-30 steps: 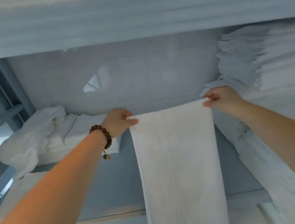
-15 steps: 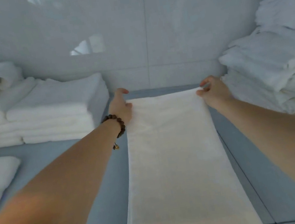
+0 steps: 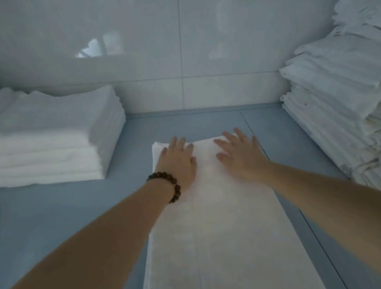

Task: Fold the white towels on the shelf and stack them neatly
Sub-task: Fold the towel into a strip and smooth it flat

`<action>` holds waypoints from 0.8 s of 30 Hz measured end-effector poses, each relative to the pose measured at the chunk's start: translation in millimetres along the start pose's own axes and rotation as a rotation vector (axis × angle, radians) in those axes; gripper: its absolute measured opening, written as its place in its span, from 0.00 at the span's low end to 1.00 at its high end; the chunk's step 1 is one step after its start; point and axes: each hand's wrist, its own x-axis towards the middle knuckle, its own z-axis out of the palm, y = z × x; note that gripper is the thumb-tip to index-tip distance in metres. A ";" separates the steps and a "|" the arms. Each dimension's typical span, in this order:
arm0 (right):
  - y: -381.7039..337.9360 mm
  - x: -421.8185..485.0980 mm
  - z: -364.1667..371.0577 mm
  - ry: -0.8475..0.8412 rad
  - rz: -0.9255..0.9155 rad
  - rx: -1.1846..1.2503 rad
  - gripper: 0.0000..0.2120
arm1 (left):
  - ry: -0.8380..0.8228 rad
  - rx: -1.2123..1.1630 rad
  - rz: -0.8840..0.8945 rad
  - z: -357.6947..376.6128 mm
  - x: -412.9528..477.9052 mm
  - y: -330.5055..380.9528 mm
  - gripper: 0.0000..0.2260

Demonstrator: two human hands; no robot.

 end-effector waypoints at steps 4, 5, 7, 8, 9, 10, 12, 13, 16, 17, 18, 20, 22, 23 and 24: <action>-26.0 -3.4 22.7 -0.103 -0.034 -0.005 0.24 | -0.115 0.053 -0.020 31.6 -11.0 14.6 0.24; -24.3 0.2 25.5 -0.090 -0.013 -0.003 0.24 | -0.113 0.066 -0.044 33.9 -7.2 10.8 0.24; -17.7 7.2 28.8 -0.066 0.024 -0.016 0.24 | -0.118 0.105 -0.083 34.7 2.8 1.7 0.26; -14.5 10.1 30.0 -0.058 0.033 -0.022 0.25 | -0.120 0.118 -0.097 34.5 8.0 -1.5 0.28; -12.3 13.3 30.9 -0.051 0.037 -0.022 0.25 | -0.119 0.129 -0.105 34.7 12.8 -3.6 0.28; -10.6 17.2 31.4 -0.046 0.036 -0.018 0.25 | -0.118 0.137 -0.106 34.6 17.1 -4.7 0.29; -7.7 25.3 28.9 -0.042 0.024 -0.002 0.25 | -0.120 0.129 -0.096 32.2 25.4 -5.6 0.28; -6.6 27.9 26.6 -0.045 0.018 0.001 0.25 | -0.125 0.126 -0.094 30.6 27.8 -5.0 0.27; -8.6 21.1 17.9 -0.045 0.055 -0.020 0.25 | -0.139 0.125 -0.109 24.6 20.6 -1.5 0.26; -10.6 9.6 14.8 -0.047 0.084 -0.020 0.25 | -0.156 0.116 -0.109 22.3 11.2 1.7 0.26; -13.2 -6.1 13.0 -0.055 0.104 -0.014 0.25 | -0.177 0.109 -0.104 20.7 -2.4 5.0 0.25; -18.9 -46.1 11.5 -0.091 0.106 -0.004 0.26 | -0.221 0.092 -0.096 16.7 -38.4 13.6 0.26; -25.4 -89.5 10.6 -0.127 0.108 -0.014 0.27 | -0.259 0.084 -0.090 11.3 -79.9 24.2 0.26; -29.2 -109.0 9.9 -0.141 0.116 -0.025 0.27 | -0.270 0.092 -0.083 8.9 -100.8 30.5 0.26; -33.5 -126.9 9.2 -0.153 0.129 -0.033 0.27 | -0.275 0.100 -0.075 6.5 -120.0 36.8 0.26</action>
